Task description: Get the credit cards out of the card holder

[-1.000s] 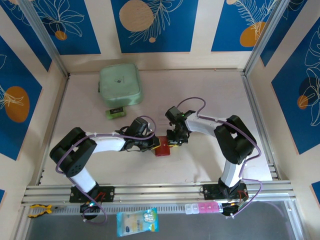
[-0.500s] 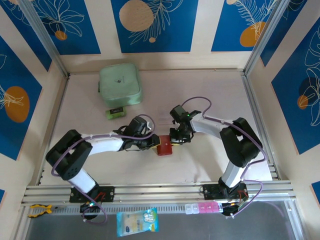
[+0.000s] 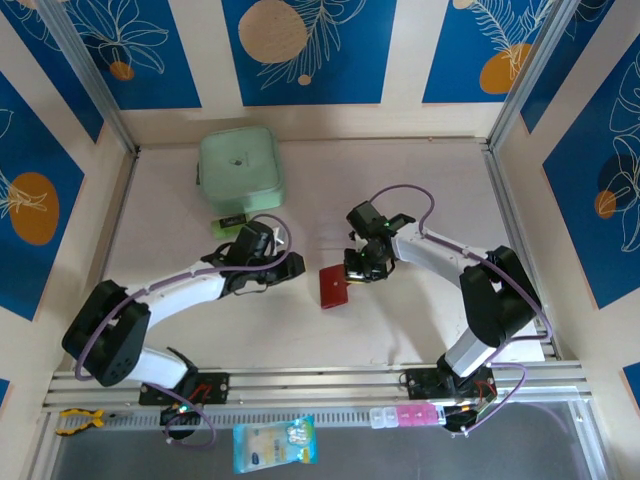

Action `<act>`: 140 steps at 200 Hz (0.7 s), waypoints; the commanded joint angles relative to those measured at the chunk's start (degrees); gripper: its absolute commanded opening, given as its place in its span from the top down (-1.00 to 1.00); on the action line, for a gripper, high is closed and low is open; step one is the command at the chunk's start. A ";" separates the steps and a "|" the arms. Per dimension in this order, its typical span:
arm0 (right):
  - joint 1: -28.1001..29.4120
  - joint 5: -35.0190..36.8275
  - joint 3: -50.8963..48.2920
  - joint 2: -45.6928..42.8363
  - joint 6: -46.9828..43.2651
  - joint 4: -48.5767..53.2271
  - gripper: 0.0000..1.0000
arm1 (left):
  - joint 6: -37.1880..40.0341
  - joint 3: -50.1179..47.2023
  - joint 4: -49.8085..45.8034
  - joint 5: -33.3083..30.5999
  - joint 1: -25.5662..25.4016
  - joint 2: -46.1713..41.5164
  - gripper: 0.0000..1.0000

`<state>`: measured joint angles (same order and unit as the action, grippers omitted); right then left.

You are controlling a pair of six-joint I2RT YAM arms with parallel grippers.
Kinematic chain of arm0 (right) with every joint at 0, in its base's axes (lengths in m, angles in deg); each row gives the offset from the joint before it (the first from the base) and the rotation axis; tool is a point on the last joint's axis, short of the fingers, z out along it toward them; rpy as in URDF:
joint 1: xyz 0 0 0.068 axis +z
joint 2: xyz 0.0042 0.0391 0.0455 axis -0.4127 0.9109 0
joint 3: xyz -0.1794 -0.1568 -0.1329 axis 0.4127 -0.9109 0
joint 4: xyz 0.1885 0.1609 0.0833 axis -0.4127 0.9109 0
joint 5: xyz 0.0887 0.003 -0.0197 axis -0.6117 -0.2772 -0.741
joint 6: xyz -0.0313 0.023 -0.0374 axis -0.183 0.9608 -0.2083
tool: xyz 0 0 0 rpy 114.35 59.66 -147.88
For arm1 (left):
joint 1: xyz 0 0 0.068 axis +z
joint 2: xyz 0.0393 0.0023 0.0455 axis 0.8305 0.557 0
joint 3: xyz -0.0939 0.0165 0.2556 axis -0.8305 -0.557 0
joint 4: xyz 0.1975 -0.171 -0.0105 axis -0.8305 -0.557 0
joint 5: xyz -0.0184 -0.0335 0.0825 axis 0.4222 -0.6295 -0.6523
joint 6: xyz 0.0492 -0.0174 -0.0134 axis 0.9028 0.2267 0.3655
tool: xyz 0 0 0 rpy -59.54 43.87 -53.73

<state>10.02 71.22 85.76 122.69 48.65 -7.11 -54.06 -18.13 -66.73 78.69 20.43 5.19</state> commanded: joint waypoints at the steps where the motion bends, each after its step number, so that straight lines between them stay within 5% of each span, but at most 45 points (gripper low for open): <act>1: 1.58 -1.53 3.01 -0.59 -0.51 2.96 1.00 | 2.09 -0.14 -1.74 0.42 0.97 -1.83 0.29; 140: 9.54 0.35 15.16 5.59 3.15 6.93 1.00 | -0.37 -6.21 3.90 5.55 3.66 -4.97 0.27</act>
<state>19.20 71.68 98.26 128.03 50.68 -2.85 -53.34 -23.75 -64.68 82.17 23.34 2.16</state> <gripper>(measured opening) 0.065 0.364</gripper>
